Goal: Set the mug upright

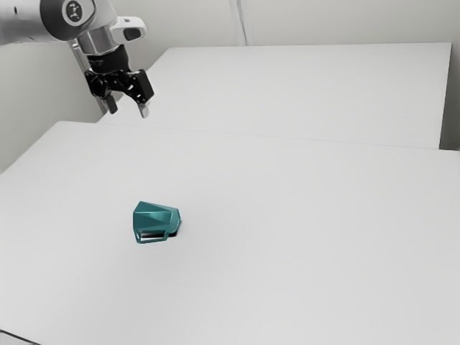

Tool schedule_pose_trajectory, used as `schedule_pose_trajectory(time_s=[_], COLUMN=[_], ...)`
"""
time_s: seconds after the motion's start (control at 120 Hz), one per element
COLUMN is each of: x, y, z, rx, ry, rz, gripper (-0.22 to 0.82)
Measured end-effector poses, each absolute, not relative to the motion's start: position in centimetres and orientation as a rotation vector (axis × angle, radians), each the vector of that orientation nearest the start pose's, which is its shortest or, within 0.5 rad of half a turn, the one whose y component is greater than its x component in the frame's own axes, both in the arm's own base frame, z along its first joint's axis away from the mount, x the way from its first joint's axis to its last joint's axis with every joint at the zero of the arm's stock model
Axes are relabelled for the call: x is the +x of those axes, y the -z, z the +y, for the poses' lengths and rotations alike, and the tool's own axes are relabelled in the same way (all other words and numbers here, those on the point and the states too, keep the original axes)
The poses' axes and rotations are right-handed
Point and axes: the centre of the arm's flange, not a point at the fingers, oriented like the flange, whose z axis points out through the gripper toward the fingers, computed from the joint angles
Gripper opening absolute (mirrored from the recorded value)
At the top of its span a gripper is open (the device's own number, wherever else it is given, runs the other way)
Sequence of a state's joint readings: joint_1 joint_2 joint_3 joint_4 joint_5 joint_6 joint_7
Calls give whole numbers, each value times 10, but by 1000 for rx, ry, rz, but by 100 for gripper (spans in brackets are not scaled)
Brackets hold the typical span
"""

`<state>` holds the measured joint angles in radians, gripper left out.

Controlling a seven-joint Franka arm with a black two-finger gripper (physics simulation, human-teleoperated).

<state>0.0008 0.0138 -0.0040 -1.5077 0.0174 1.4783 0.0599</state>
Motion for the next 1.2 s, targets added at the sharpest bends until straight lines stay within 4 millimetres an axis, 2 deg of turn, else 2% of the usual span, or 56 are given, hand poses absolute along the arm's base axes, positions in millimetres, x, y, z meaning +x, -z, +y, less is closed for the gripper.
schedule_pose_trajectory(time_s=[0.267,0.392,0.458,0.525,0.633,0.717,1.117,1.2], x=[542,530,527,524,517,513,498,490], y=[-647,-642,-639,-633,-616,-601,-501,-473], z=[0,-1,10,33,82,106,158,164], rx=[-3123,-3126,-3133,-3153,-3222,-3295,-3605,-3681], ry=[-49,-75,-85,-101,-112,-98,102,153], rz=[107,117,102,52,-51,-86,-43,-60], gripper=[59,59,59,59,59,59,59,59])
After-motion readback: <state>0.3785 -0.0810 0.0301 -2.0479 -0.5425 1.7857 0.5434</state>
